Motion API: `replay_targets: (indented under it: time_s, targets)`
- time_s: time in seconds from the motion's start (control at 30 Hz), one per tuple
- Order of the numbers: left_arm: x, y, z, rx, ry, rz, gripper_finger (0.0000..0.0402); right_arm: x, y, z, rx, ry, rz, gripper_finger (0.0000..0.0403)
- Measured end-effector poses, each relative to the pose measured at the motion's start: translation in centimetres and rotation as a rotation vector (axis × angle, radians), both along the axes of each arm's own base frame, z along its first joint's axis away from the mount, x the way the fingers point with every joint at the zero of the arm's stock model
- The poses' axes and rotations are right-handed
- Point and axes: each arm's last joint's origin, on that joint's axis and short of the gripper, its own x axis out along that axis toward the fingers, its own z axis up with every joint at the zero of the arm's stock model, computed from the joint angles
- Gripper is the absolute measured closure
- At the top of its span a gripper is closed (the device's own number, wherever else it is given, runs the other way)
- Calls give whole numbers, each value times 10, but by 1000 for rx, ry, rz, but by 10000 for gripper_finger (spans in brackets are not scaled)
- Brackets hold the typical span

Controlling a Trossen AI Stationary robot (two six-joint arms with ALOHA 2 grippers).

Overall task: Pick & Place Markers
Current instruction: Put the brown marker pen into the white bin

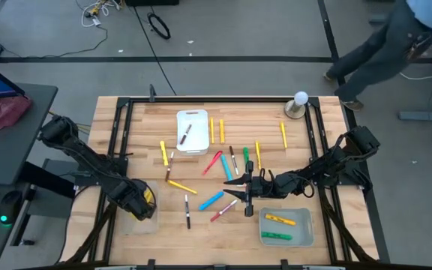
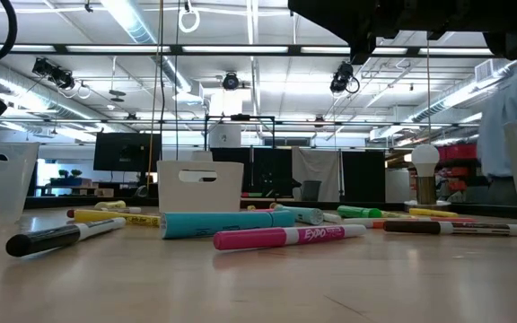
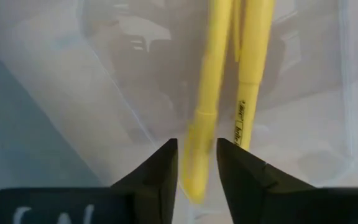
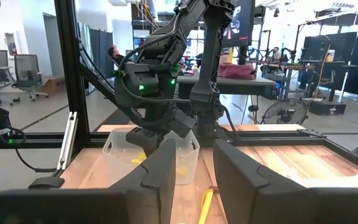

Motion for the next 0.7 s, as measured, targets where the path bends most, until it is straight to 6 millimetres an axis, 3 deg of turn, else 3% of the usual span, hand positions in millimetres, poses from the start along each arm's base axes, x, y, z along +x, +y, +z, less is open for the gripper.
replay_targets:
  time_s: [0.3, 0.5, 0.7]
  targets:
    - [2, -2, 8, -30, -39, -86, 244, 0, 0, 0, 0, 0, 0, 294]
    - [10, -8, 45, -78, -192, -161, 254, 0, 0, 0, 0, 0, 0, 294]
    - [23, -12, 92, 21, -485, -284, 259, 0, 0, 0, 8, -1, 0, 294]
